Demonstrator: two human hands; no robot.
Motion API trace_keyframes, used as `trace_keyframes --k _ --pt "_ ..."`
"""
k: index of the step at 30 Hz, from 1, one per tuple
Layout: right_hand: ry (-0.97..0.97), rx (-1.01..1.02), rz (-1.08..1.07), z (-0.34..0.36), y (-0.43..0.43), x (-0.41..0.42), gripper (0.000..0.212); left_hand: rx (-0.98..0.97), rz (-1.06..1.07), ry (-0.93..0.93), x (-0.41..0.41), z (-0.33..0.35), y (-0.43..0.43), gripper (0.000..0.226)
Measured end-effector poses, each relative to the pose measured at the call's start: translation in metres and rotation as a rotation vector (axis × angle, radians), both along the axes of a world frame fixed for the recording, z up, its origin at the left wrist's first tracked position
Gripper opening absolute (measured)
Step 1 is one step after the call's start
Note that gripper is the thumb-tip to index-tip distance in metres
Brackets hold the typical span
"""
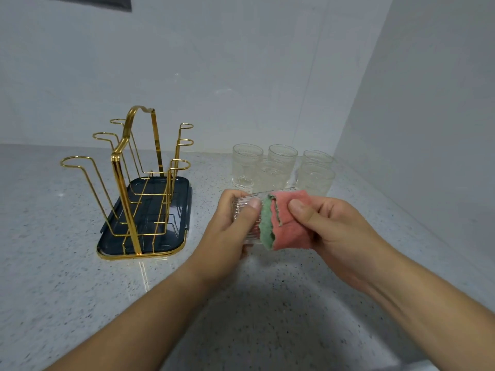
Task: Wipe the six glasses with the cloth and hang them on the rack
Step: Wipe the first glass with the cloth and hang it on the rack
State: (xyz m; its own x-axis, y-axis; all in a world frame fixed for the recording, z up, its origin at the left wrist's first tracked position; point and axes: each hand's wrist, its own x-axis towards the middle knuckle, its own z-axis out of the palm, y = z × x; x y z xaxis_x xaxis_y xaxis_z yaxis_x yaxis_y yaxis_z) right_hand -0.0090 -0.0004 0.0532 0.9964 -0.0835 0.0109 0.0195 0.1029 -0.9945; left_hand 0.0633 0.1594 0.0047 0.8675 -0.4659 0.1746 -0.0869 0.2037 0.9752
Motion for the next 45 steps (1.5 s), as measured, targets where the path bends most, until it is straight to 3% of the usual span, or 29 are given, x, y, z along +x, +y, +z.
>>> trace_keyframes --k 4,6,9,11,13,15,18,20,24,27,31,33,35,37,40,45 --pt "-0.043 -0.162 0.025 0.004 -0.002 -0.007 0.026 0.022 -0.083 0.183 0.005 0.0 -0.002 0.054" --pt "-0.072 -0.271 0.065 0.004 -0.003 -0.011 0.016 -0.009 -0.158 0.331 0.011 -0.002 -0.001 0.058" --pt "-0.111 -0.533 0.094 -0.002 -0.003 -0.018 0.018 -0.062 -0.326 0.643 0.016 0.002 0.005 0.06" --pt "-0.104 -0.562 0.105 -0.004 -0.005 -0.02 0.02 -0.04 -0.426 0.775 0.015 0.002 0.009 0.06" --pt "-0.115 -0.465 0.072 -0.005 -0.01 -0.019 0.021 -0.007 -0.491 0.686 0.013 0.004 0.009 0.066" --pt "-0.115 -0.297 0.013 -0.005 -0.015 -0.017 0.018 -0.011 -0.488 0.486 0.013 0.006 0.006 0.071" --pt "-0.022 -0.033 -0.038 -0.006 -0.016 -0.013 0.033 0.052 -0.306 0.19 0.008 0.006 0.003 0.061" --pt "0.014 0.016 -0.019 -0.007 -0.013 -0.011 0.037 0.121 -0.153 0.052 0.005 0.001 0.002 0.052" --pt "-0.034 -0.109 -0.023 -0.003 -0.005 -0.013 0.026 0.014 -0.141 0.179 0.007 -0.004 0.0 0.054" --pt "-0.091 -0.32 0.0 -0.003 -0.001 -0.019 0.019 -0.014 -0.218 0.377 0.009 0.001 0.0 0.055" --pt "-0.179 -0.72 0.082 -0.007 0.0 -0.028 0.024 -0.038 -0.346 0.634 0.016 0.004 0.007 0.061" --pt "-0.203 -0.819 0.116 -0.006 -0.003 -0.029 0.026 0.006 -0.422 0.697 0.017 0.003 0.009 0.068" --pt "-0.206 -0.694 0.078 -0.004 -0.008 -0.028 0.024 0.016 -0.478 0.621 0.015 0.002 0.01 0.079" --pt "-0.207 -0.436 -0.005 -0.001 -0.011 -0.026 0.018 -0.009 -0.5 0.487 0.013 0.005 0.009 0.085" --pt "-0.102 -0.12 -0.084 0.0 -0.015 -0.021 0.027 0.051 -0.405 0.291 0.005 0.004 0.004 0.068" --pt "-0.069 -0.094 -0.067 -0.002 -0.008 -0.022 0.031 0.137 -0.164 0.077 0.002 -0.005 0.003 0.055"
